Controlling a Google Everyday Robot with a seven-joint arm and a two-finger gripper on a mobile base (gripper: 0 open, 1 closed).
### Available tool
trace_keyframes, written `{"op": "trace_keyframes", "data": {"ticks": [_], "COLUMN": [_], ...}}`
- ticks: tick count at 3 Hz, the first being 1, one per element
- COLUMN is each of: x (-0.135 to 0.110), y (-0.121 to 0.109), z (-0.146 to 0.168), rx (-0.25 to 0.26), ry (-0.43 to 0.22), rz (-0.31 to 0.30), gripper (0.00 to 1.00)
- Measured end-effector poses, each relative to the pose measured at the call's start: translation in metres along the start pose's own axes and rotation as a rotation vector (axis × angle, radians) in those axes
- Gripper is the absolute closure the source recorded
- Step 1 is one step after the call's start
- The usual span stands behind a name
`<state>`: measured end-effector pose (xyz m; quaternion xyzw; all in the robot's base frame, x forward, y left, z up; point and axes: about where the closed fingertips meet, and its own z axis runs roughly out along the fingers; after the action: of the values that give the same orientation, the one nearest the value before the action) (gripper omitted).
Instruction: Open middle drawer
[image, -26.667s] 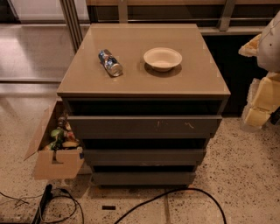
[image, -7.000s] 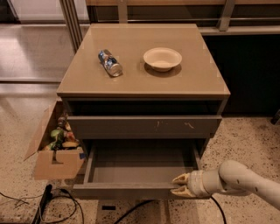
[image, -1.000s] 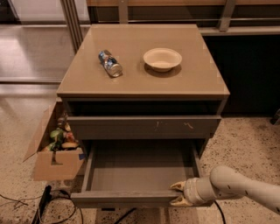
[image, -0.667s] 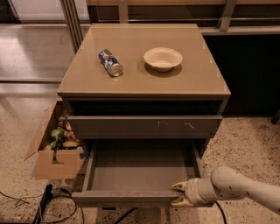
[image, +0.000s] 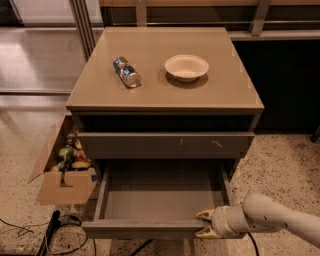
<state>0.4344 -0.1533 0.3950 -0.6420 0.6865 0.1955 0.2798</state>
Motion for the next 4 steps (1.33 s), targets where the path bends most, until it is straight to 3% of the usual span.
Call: {"op": "trace_keyframes", "data": {"ticks": [2, 3, 4], "x": [0.0000, 0.0000, -0.0001], "y": [0.0000, 0.0001, 0.0001], "z": [0.0001, 0.0001, 0.0001], "rx": [0.000, 0.000, 0.000], "ry": [0.000, 0.000, 0.000], "rz": [0.000, 0.000, 0.000], "gripper": [0.35, 0.04, 0.00]}}
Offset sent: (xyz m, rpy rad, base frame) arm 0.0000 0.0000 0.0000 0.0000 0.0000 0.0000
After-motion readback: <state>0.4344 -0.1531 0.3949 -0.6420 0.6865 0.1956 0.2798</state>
